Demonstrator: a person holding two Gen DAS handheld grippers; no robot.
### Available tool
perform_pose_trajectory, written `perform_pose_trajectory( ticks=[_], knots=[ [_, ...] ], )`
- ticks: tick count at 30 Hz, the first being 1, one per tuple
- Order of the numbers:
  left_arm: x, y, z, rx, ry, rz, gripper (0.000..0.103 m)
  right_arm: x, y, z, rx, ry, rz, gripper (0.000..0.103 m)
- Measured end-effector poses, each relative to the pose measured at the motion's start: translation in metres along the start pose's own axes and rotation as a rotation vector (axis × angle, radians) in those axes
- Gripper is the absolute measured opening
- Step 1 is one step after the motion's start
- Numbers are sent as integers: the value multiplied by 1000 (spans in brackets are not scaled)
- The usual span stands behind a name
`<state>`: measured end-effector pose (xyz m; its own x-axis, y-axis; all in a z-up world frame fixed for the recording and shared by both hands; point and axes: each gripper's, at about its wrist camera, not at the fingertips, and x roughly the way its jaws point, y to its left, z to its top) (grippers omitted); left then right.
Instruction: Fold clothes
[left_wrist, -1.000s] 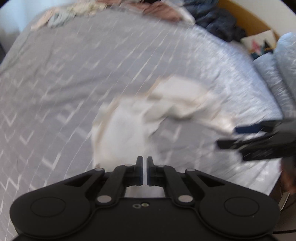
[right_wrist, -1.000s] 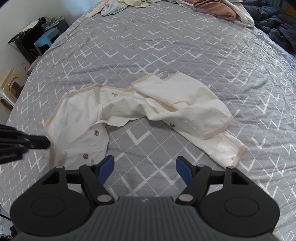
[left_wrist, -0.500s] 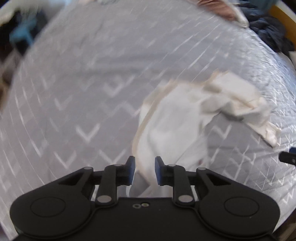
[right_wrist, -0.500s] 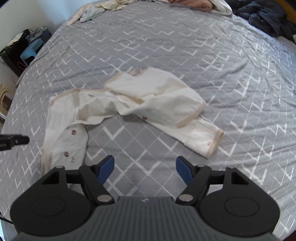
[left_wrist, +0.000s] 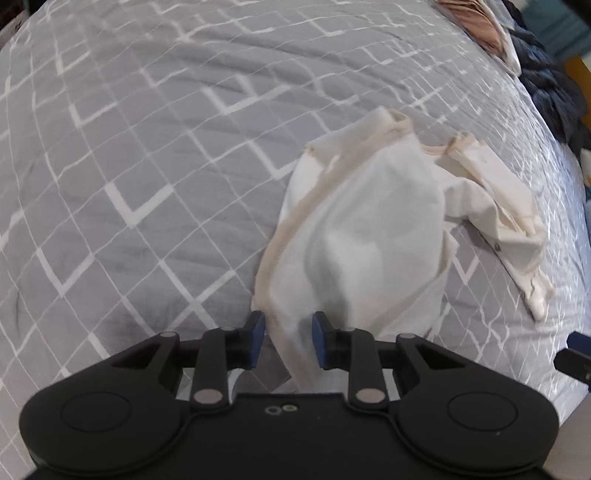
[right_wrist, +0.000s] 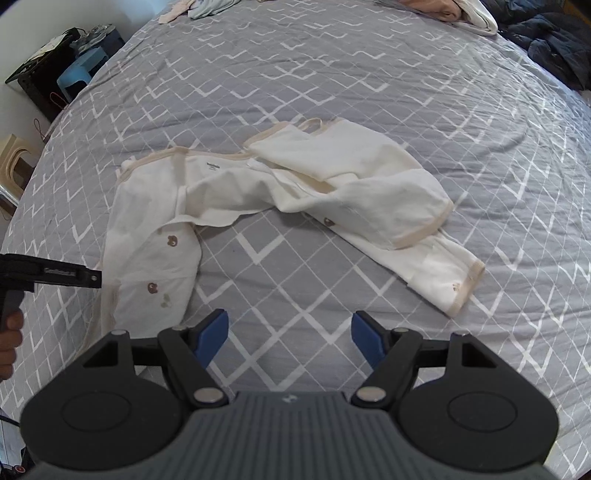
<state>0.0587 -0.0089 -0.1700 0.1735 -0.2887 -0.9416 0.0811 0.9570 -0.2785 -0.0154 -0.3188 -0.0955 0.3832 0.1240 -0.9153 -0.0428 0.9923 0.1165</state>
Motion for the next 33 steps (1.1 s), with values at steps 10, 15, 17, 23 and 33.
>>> perform_pose_trajectory(
  ticks=[10, 15, 17, 23, 33],
  knots=[
    [-9, 2, 7, 81, -3, 44, 30, 2, 8, 5, -15, 2, 0, 76],
    [6, 0, 14, 61, 20, 1, 26, 3, 16, 4, -41, 6, 0, 76],
    [1, 0, 15, 40, -1, -11, 22, 4, 18, 4, -47, 10, 0, 76],
    [-7, 0, 14, 52, -7, 5, 7, 6, 19, 3, -34, 20, 6, 76],
    [-27, -21, 11, 109, -62, 43, 4, 5, 19, 3, -21, 17, 13, 76]
  ],
)
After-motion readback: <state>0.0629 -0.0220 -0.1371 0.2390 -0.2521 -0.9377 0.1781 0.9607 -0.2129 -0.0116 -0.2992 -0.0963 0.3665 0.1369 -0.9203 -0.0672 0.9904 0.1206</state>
